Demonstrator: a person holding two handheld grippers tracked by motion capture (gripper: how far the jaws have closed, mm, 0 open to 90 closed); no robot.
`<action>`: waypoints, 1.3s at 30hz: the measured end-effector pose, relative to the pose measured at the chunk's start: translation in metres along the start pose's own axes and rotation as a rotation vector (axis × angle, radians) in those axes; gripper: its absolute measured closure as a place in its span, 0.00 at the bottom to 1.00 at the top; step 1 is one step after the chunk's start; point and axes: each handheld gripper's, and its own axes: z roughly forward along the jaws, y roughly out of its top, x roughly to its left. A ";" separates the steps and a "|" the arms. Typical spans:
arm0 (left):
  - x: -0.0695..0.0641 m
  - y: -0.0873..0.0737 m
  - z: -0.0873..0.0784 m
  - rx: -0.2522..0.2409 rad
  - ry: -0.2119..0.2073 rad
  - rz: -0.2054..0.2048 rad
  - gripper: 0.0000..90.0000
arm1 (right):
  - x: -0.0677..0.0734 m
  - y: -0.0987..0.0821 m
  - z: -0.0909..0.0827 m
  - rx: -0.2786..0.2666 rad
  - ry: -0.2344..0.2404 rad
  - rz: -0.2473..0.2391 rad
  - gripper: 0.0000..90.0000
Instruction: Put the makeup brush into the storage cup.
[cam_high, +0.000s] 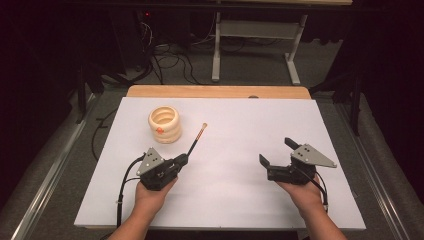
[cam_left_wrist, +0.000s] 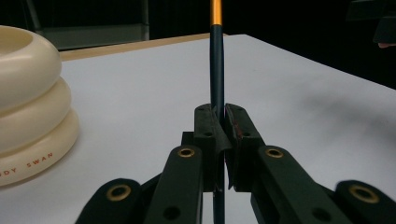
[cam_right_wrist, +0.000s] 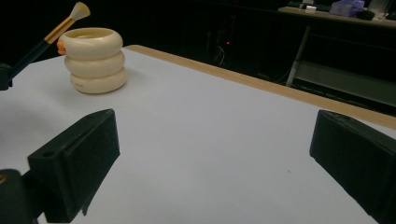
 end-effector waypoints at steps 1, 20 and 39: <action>0.000 0.000 0.000 0.000 0.000 0.002 0.94 | 0.001 0.002 0.002 -0.004 0.002 -0.005 0.03; 0.003 0.002 -0.004 -0.018 0.004 -0.003 0.94 | 0.043 0.042 0.032 -0.032 0.076 -0.093 0.03; -0.004 0.001 0.001 -0.013 -0.008 0.004 0.94 | 0.062 0.012 0.052 0.024 0.125 -0.075 0.04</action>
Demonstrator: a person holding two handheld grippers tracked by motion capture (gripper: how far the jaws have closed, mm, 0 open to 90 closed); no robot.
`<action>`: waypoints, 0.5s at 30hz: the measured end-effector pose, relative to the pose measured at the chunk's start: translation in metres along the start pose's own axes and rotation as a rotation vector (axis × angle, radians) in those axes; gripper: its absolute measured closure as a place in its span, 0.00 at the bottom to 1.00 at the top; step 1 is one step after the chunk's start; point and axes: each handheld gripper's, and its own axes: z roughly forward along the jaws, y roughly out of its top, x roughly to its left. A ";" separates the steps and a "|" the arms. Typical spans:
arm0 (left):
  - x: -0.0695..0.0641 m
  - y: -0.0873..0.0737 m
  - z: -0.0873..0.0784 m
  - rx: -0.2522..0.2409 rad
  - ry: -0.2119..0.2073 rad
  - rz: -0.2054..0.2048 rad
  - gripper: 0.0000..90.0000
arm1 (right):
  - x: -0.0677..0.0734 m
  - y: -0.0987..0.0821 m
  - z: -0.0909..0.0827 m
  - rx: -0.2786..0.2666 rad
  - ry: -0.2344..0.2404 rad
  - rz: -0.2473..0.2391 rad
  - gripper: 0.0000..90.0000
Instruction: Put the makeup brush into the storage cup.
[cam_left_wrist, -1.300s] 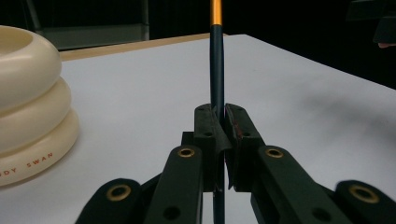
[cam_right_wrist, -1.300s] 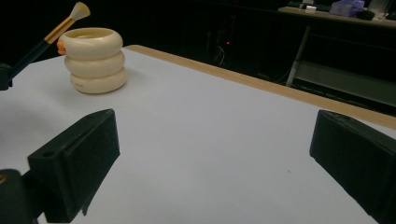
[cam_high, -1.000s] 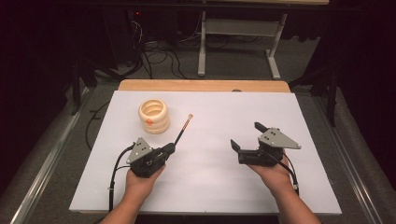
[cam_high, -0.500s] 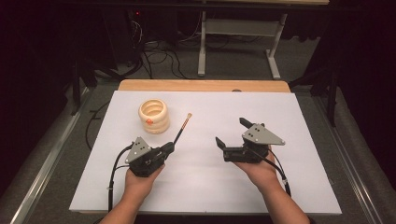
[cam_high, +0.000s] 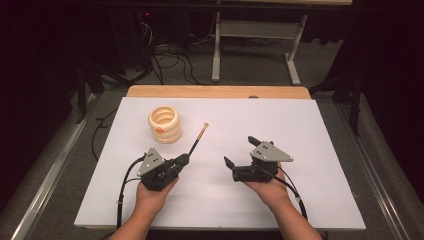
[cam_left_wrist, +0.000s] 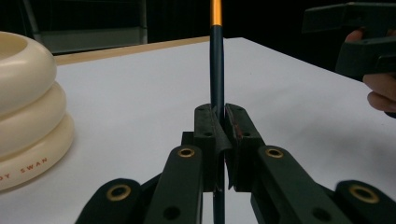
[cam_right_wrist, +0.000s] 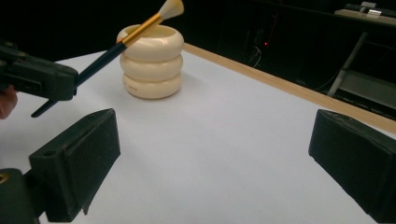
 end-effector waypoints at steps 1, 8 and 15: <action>-0.001 0.000 0.000 0.001 0.000 0.003 0.94 | 0.000 -0.002 0.001 -0.001 0.006 0.003 0.04; -0.004 0.001 -0.001 -0.007 -0.001 0.008 0.94 | 0.000 -0.011 0.000 0.012 0.017 0.006 0.04; -0.007 0.002 0.003 -0.018 -0.011 -0.001 0.94 | 0.003 -0.012 0.000 -0.013 0.047 0.046 0.06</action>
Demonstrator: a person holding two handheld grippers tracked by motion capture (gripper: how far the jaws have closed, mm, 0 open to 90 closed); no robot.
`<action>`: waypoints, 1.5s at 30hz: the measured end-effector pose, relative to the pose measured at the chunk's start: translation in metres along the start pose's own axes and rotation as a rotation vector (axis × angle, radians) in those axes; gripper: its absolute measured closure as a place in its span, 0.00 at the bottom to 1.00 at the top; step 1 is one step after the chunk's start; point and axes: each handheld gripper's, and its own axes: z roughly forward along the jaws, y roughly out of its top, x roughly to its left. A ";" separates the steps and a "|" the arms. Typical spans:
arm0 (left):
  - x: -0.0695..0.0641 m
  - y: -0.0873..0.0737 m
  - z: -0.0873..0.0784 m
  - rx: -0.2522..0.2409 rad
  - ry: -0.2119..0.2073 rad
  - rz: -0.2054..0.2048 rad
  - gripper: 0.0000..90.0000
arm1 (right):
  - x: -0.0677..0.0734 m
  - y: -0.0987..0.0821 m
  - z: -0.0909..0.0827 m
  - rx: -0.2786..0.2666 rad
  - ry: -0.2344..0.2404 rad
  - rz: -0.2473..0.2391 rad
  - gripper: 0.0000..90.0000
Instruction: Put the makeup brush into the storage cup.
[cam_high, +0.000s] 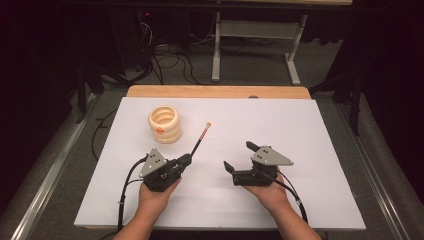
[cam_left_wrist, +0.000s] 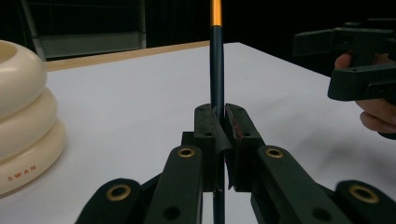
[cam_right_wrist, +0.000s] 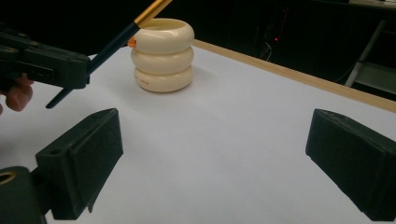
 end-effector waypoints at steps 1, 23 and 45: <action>-0.001 0.000 0.001 0.003 -0.002 0.013 0.94 | 0.000 0.000 0.000 -0.003 0.001 0.007 0.07; -0.015 0.013 0.017 -0.013 -0.027 0.038 0.94 | -0.001 0.004 -0.003 -0.063 0.078 0.181 0.18; -0.033 -0.011 0.032 -0.008 -0.091 0.028 0.94 | -0.002 -0.002 0.004 -0.083 0.156 0.354 0.38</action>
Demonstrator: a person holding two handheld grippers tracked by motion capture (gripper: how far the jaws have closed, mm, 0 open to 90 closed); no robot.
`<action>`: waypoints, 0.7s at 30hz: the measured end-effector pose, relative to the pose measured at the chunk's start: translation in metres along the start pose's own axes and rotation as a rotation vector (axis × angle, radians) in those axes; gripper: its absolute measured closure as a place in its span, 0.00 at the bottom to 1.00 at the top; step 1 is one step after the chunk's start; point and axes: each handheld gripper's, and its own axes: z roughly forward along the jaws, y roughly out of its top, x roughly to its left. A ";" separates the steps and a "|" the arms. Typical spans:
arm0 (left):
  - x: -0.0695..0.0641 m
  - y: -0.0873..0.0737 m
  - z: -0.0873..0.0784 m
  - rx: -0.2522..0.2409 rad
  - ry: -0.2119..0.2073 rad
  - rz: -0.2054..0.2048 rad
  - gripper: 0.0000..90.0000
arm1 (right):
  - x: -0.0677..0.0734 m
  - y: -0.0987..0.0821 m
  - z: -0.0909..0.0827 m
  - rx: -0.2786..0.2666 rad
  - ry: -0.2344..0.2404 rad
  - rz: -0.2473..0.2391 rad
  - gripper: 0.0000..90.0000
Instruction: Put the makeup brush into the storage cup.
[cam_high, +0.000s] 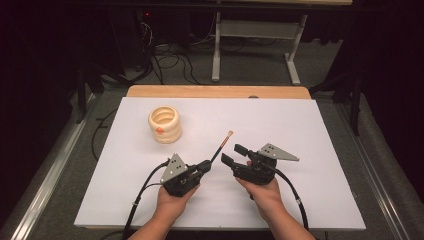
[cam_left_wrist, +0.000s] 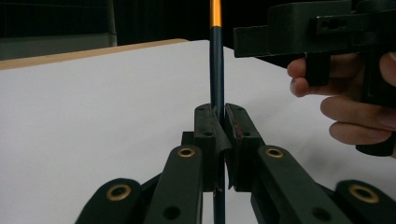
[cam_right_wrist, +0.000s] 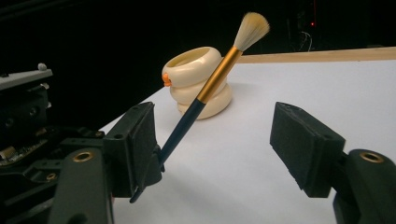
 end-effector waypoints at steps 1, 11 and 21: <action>-0.001 0.000 0.000 -0.001 0.001 0.003 0.94 | 0.000 0.000 0.000 -0.004 0.006 0.013 0.40; -0.006 -0.003 0.004 -0.009 -0.008 0.001 0.94 | -0.002 -0.002 0.003 -0.027 0.043 0.088 0.50; -0.008 -0.003 0.004 -0.021 -0.022 -0.004 0.94 | -0.002 -0.004 0.003 -0.039 0.054 0.118 0.59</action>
